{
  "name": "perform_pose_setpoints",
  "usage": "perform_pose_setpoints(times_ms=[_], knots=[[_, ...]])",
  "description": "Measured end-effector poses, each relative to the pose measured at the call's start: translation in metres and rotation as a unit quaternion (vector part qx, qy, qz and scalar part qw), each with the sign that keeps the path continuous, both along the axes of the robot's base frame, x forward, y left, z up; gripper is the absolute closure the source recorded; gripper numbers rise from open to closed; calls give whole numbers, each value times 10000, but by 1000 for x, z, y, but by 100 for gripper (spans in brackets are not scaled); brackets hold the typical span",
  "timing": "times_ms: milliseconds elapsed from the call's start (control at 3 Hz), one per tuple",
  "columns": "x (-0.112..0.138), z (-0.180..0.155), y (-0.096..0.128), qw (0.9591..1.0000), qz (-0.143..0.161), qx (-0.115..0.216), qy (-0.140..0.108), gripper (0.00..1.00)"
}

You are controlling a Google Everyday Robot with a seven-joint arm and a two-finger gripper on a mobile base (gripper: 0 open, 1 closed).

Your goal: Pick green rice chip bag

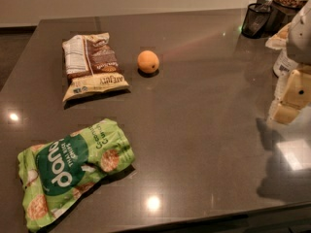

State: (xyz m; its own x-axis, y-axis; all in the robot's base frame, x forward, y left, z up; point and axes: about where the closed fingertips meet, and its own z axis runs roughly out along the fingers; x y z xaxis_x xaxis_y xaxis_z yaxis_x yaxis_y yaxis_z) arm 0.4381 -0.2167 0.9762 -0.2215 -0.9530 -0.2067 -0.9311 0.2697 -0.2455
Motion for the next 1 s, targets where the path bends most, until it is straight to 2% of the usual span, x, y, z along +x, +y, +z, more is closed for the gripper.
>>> perform_pose_setpoints(times_ms=[333, 667, 1000], knots=[[0, 0, 0, 10000, 0, 0, -1, 0], [8, -5, 16, 9999, 88, 100, -44, 0], [19, -15, 44, 9994, 276, 199, -41, 0]])
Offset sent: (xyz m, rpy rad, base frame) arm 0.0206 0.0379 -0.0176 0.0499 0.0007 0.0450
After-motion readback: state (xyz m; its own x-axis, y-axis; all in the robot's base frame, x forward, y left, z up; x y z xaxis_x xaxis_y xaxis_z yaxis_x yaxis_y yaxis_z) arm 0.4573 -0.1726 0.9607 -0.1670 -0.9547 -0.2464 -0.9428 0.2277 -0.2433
